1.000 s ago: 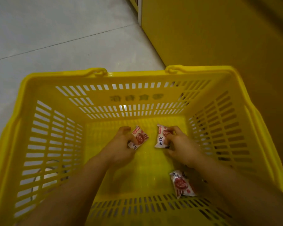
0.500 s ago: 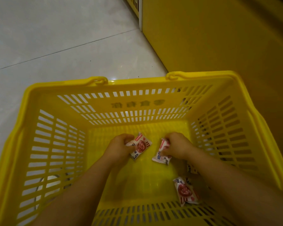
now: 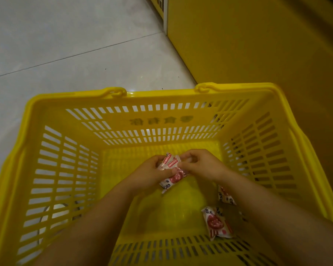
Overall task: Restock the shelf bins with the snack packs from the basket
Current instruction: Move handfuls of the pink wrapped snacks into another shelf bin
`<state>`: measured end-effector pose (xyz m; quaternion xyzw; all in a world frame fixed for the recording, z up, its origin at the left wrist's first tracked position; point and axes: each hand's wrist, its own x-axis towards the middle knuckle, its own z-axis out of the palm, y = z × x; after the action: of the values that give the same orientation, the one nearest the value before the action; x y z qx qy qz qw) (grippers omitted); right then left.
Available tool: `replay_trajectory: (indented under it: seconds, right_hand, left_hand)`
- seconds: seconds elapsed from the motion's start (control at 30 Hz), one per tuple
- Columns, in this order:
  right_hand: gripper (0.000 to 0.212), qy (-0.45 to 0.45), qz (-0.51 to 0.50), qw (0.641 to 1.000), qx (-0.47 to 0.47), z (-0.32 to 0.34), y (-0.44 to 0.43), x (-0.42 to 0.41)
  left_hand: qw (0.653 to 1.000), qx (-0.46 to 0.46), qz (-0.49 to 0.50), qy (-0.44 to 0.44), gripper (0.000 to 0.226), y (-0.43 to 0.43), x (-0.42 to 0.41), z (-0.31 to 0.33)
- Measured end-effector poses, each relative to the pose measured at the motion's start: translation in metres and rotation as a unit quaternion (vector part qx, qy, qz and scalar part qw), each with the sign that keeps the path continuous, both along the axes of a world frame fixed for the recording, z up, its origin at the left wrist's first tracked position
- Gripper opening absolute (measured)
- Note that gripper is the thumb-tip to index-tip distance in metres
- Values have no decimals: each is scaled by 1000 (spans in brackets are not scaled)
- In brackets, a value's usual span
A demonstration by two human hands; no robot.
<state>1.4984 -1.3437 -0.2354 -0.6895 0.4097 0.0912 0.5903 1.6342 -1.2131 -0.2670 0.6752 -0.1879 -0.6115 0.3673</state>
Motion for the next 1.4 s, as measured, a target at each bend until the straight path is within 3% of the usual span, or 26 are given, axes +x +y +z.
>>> replay_trajectory:
  seconds: [0.07,0.1,0.17,0.23,0.33,0.43,0.5,0.57,0.67,0.7,0.77,0.87,0.93,0.97,1.07,1.13,1.27,1.4]
  right_hand:
    - [26,95,129,984,-81,0,-8,-11]
    - [27,159,231,954,-102,1,-8,-18]
    - [32,271,403,870,-88,0,0,-31]
    - [40,322,514,791,-82,0,15,-35]
    - [48,344,591,725,-75,-3,29,-30]
    - [53,370,618,693,-31,0,29,-27]
    - [52,369,597,711,-35,3,24,-29]
    - [43,338,527,778,-59,7,15,-28]
    - [28,245,301,915,-109,6,-4,-27]
    - [24,215,218,945,-115,4,-7,-27]
    - [27,182,113,970,-111,-4,-7,-24]
    - [36,191,98,966,-145,-16,0,-25]
    - [24,209,125,950,-197,-15,0,-28]
    - [14,233,164,928,-240,-12,-2,-30]
    - [49,341,328,826,-306,-6,-5,-37]
    - [59,359,371,800,-306,-4,-3,-39]
    - [63,360,376,805,-285,-7,-3,-43]
    - [47,315,294,881,-196,-8,-13,-45]
  left_hand:
    - [999,-1,1,-32,59,1,-2,-1]
    - [999,-3,7,-44,57,2,-3,0]
    - [998,-6,32,-60,54,3,-4,0]
    - [996,-5,57,-74,49,4,-4,2]
    - [993,-5,73,-88,48,4,-4,2]
    - [993,0,79,-85,47,5,-4,0]
    - [993,4,82,-85,46,6,-4,0]
    - [992,3,92,-89,48,6,-2,0]
    - [986,-2,128,-108,51,4,-1,-1]
    - [984,-3,139,-115,52,4,0,-1]
    - [981,-4,145,-128,54,3,0,-1]
    - [980,-4,143,-136,57,2,0,-2]
    - [979,0,143,-143,57,2,0,-3]
    - [979,0,143,-145,57,2,0,-3]
    - [979,-1,144,-145,58,1,-1,-3]
    - [979,0,143,-142,58,1,-2,-3]
    - [980,1,148,-133,57,1,-2,-2]
    - [980,-3,150,-134,56,1,-3,0]
